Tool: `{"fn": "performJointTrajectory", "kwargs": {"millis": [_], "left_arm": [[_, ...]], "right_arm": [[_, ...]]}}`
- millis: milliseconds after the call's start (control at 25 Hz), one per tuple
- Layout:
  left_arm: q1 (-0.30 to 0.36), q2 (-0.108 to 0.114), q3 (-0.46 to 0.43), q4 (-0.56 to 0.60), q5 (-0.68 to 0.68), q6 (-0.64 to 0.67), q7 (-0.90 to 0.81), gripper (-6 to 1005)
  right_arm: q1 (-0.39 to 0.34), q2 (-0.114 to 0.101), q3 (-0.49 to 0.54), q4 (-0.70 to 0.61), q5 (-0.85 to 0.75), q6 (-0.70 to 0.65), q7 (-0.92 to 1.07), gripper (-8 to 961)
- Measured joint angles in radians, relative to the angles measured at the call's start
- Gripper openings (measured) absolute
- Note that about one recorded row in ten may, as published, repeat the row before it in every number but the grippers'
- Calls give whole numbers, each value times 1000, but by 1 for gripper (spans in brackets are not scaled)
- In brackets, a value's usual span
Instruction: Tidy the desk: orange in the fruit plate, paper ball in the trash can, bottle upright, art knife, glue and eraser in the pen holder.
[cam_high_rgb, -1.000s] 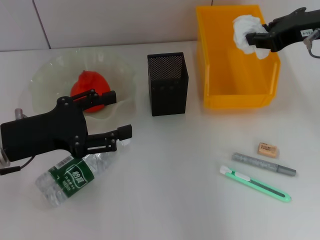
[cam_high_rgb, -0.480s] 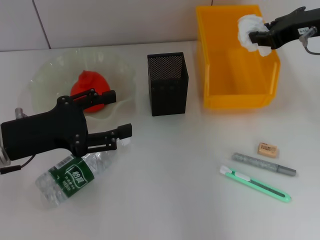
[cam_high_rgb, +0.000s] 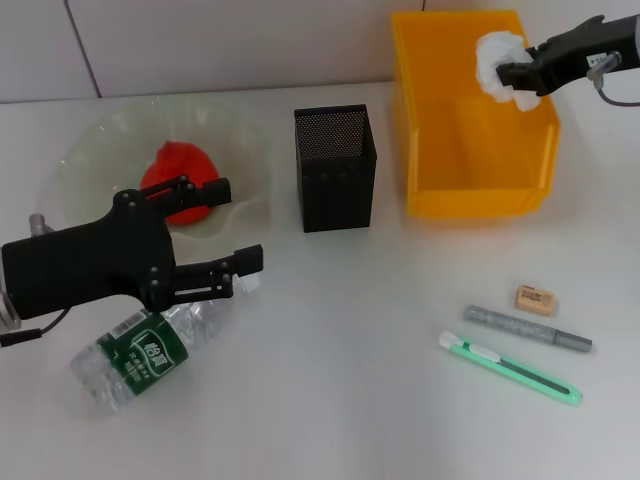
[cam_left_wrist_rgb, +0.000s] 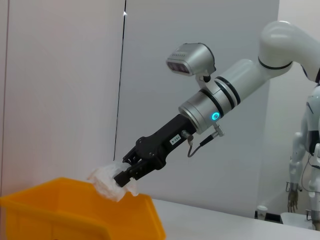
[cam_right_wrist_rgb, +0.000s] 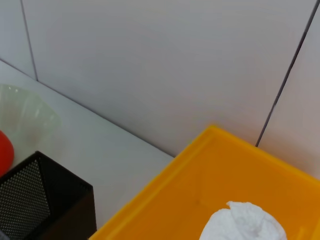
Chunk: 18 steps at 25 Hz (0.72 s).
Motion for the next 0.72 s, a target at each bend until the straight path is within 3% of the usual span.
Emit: {"fn": "performJointTrajectory", "kwargs": {"millis": [720], "left_arm": [[-1,-2,-3,-2,12,0,0,863]], "right_arm": [[-3,13,0,1,-5,19,-1,299]]}}
